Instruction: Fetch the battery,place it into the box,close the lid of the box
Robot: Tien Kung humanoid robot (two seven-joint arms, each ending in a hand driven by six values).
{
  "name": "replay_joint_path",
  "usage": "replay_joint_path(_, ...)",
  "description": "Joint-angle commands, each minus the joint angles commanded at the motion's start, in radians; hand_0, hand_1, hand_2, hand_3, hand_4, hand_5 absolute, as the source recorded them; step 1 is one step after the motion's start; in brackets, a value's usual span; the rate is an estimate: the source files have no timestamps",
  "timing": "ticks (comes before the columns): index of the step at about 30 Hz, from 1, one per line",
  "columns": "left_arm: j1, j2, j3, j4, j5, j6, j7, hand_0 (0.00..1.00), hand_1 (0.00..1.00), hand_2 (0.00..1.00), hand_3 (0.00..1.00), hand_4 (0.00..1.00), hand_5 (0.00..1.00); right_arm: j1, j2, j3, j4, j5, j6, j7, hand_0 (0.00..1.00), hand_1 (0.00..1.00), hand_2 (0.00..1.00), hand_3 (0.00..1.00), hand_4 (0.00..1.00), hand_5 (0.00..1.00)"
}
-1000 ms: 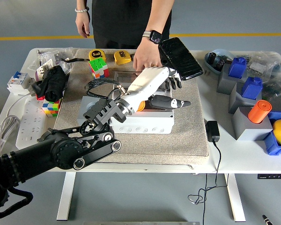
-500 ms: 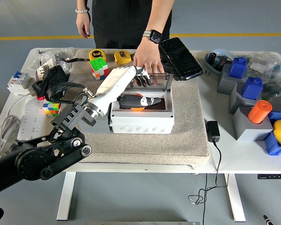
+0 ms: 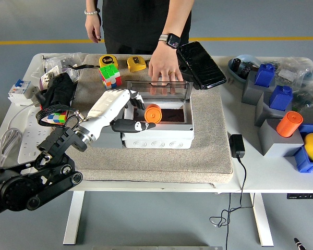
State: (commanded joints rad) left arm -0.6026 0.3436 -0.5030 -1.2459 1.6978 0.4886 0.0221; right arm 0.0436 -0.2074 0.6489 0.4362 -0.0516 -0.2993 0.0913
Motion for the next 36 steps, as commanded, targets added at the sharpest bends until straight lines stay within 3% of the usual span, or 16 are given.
replay_joint_path(6, -0.005, -0.008, 0.026, -0.008, -0.012, -0.009, 0.007, 0.369, 0.518, 0.506, 0.493, 0.998, 0.539, -0.001, 0.000, 0.000, 0.001, 0.000, -0.001, 0.000, 0.588, 0.598, 0.629, 0.544, 0.978, 0.567)
replay_joint_path(12, -0.028, -0.045, 0.061, -0.024, -0.025, -0.017, 0.022, 0.364, 0.517, 0.511, 0.494, 0.998, 0.529, -0.002, -0.001, -0.003, 0.001, 0.001, -0.001, 0.000, 0.588, 0.599, 0.627, 0.544, 0.978, 0.567)
replay_joint_path(16, -0.062, -0.095, 0.098, -0.015, -0.052, -0.012, 0.014, 0.357, 0.521, 0.520, 0.497, 0.998, 0.528, 0.001, -0.001, -0.003, 0.004, -0.002, -0.003, 0.000, 0.588, 0.599, 0.629, 0.543, 0.978, 0.567)
replay_joint_path(23, -0.140, -0.225, 0.178, 0.090, -0.147, -0.005, -0.014, 0.359, 0.529, 0.531, 0.508, 0.998, 0.529, 0.004, -0.001, -0.014, 0.008, -0.002, -0.004, 0.001, 0.588, 0.599, 0.628, 0.543, 0.978, 0.567)
replay_joint_path(26, -0.158, -0.261, 0.180, 0.107, -0.157, -0.005, -0.016, 0.359, 0.529, 0.531, 0.508, 0.998, 0.529, 0.005, -0.002, -0.017, 0.010, -0.004, -0.005, 0.000, 0.588, 0.599, 0.628, 0.543, 0.978, 0.567)
replay_joint_path(29, -0.170, -0.272, 0.163, 0.097, -0.158, -0.003, -0.019, 0.359, 0.542, 0.543, 0.524, 0.998, 0.527, 0.004, -0.002, -0.017, 0.010, -0.004, -0.005, 0.000, 0.588, 0.600, 0.627, 0.543, 0.978, 0.567)
replay_joint_path(33, -0.182, -0.266, 0.112, 0.077, -0.146, 0.006, -0.025, 0.359, 0.542, 0.543, 0.524, 0.998, 0.527, 0.001, -0.002, -0.021, 0.008, -0.002, -0.003, -0.002, 0.588, 0.600, 0.627, 0.543, 0.978, 0.567)
replay_joint_path(34, -0.183, -0.264, 0.103, 0.076, -0.144, 0.007, -0.025, 0.473, 0.623, 0.597, 0.586, 0.998, 0.529, 0.000, -0.002, -0.021, 0.008, -0.001, -0.003, -0.002, 0.588, 0.599, 0.628, 0.543, 0.978, 0.567)
replay_joint_path(36, -0.184, -0.258, 0.077, 0.074, -0.135, 0.011, -0.028, 0.473, 0.623, 0.597, 0.586, 0.998, 0.529, 0.000, -0.001, -0.022, 0.008, -0.001, -0.003, -0.001, 0.588, 0.599, 0.628, 0.543, 0.978, 0.567)
